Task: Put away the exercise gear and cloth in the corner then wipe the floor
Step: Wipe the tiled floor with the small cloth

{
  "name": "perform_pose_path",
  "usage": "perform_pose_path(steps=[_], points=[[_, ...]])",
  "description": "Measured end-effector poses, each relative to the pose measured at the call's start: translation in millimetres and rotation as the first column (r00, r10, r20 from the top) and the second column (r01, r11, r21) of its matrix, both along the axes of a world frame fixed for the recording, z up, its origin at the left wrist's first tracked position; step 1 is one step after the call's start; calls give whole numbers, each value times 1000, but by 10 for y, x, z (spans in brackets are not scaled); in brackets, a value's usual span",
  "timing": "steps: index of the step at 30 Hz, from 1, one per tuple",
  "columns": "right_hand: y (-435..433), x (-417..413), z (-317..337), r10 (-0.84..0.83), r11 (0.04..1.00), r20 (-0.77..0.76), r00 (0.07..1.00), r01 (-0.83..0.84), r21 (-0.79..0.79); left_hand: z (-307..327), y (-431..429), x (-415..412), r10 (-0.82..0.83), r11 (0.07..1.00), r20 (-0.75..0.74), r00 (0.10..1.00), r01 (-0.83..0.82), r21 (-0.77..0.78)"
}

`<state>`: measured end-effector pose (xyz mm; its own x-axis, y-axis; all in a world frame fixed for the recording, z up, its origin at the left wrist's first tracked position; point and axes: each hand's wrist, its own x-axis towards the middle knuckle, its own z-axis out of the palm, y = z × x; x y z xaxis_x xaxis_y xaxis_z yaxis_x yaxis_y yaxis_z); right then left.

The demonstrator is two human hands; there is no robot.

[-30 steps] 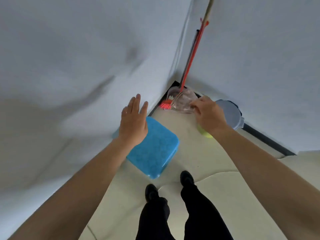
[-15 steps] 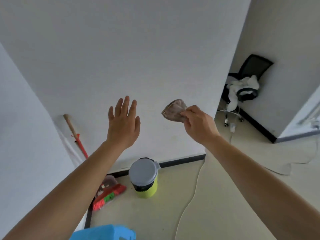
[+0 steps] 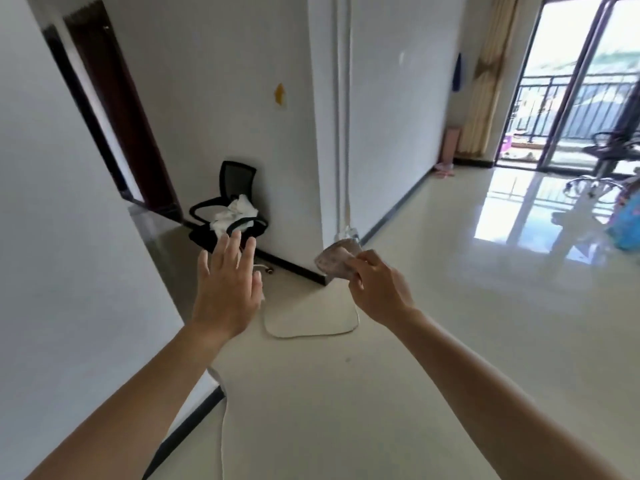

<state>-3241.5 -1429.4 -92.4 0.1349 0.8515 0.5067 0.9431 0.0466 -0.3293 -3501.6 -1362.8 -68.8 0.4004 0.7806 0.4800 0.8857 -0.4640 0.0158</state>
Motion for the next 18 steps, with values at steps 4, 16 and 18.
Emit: perform_pose_path(steps=[4, 16, 18], points=[[306, 960, -185, -145, 989, -6, 989, 145, -9, -166, 628, 1123, -147, 989, -7, 989, 146, -11], [1720, 3531, -419, -479, 869, 97, 873, 487, -89, -500, 2900, 4266, -509, 859, 24, 861, 509, -55], [1838, 3983, -308, -542, 835, 102, 834, 548, -50, -408, 3149, 4802, -539, 839, 14, 842, 539, -74]])
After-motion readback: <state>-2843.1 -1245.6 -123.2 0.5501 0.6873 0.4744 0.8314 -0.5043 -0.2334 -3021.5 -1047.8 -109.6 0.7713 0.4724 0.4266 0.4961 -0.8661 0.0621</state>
